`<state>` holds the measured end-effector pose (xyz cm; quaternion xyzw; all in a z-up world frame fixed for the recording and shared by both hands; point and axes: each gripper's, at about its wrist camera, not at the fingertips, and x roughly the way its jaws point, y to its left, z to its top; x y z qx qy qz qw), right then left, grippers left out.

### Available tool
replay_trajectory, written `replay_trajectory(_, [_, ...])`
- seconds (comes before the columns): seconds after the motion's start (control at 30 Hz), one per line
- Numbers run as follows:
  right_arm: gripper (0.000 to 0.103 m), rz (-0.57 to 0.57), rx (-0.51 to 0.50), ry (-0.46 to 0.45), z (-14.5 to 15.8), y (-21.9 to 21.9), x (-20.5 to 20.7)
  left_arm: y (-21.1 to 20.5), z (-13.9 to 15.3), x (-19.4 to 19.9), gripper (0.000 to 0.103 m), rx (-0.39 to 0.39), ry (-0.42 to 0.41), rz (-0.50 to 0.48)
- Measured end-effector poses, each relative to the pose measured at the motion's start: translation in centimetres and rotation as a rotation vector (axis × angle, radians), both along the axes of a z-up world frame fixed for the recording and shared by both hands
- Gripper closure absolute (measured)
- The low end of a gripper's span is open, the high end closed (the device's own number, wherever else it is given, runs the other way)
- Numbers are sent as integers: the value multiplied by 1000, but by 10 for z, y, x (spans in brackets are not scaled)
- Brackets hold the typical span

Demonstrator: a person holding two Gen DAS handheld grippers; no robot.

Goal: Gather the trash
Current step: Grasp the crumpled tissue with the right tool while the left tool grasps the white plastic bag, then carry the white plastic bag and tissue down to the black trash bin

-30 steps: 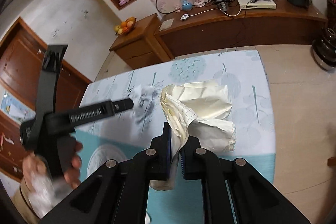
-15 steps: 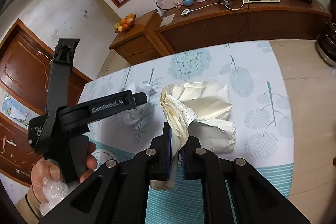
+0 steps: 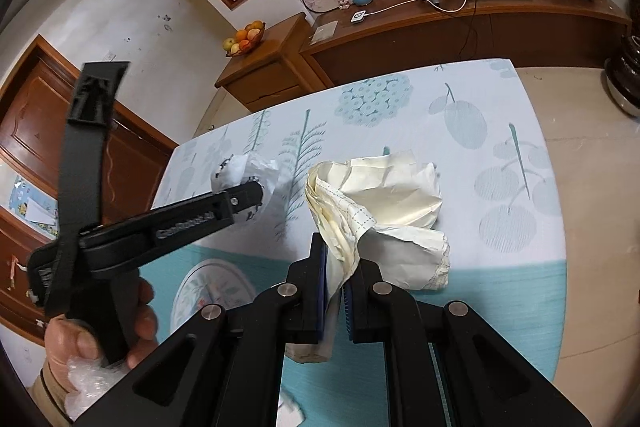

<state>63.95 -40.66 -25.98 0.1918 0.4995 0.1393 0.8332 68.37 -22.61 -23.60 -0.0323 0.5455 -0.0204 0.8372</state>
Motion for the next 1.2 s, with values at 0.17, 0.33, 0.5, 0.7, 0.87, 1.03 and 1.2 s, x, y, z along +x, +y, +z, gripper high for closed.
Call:
replay_trajectory(0.17, [96, -1, 16, -19, 27, 11, -37, 10, 40, -44, 67, -21, -39, -50])
replay_trajectory(0.33, [96, -4, 37, -42, 62, 27, -82, 28, 84, -96, 67, -62, -71, -89])
replay_trajectory(0.5, [96, -18, 41, -63, 98, 51, -142, 50, 124, -162, 67, -96, -106, -142])
replay_trajectory(0.7, [96, -46, 20, -93, 138, 88, -230, 86, 158, -252, 67, -133, -126, -224])
replay_trajectory(0.87, [96, -98, 3, -111, 162, 125, -317, 120, 175, -327, 67, -156, -136, -290])
replay_trajectory(1.03, [96, -161, -11, -107, 167, 163, -402, 154, 182, -401, 67, -189, -129, -359])
replay_trajectory(1.2, [96, -172, -15, -46, 155, 200, -480, 180, 176, -469, 67, -175, -115, -414])
